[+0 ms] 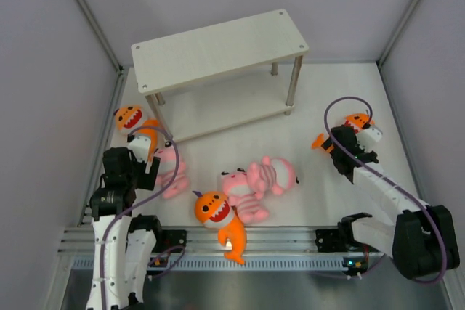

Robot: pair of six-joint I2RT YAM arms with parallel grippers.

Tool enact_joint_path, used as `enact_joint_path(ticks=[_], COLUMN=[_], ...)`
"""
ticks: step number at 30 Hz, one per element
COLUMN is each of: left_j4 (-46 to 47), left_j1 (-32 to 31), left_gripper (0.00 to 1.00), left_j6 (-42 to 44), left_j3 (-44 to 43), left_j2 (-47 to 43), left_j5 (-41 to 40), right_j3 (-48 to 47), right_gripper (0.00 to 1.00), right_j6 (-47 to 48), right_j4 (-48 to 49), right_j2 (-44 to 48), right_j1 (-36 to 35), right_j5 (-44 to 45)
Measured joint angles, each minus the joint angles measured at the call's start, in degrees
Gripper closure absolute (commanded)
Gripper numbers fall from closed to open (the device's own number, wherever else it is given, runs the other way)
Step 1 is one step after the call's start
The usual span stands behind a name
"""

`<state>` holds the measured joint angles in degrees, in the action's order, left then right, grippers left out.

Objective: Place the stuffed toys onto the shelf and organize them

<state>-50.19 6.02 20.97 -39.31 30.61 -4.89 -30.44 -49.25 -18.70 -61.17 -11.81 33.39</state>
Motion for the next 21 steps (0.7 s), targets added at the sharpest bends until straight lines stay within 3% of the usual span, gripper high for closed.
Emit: enact_joint_path(ticks=[6,9,21], left_j4=[0.00,0.00,-0.02], left_j1=[0.02,0.02,0.04], left_gripper=[0.01,0.01,0.01], left_j6=[0.11,0.09,0.00], left_j3=[0.00,0.00,0.00], left_j2=[-0.81,-0.90,-1.62], left_j5=[0.76,0.79,0.74], right_j3=[-3.39,-6.08,-7.96], right_gripper=[0.01,0.07,0.18], right_j6=[-1.49,-1.66,-1.38], right_j4=[3.56,5.49,12.76], right_j2=[-11.19,-15.74,-23.89], right_j1=[0.07,0.37,8.04], right_j5=[-0.28,-0.57,-4.59])
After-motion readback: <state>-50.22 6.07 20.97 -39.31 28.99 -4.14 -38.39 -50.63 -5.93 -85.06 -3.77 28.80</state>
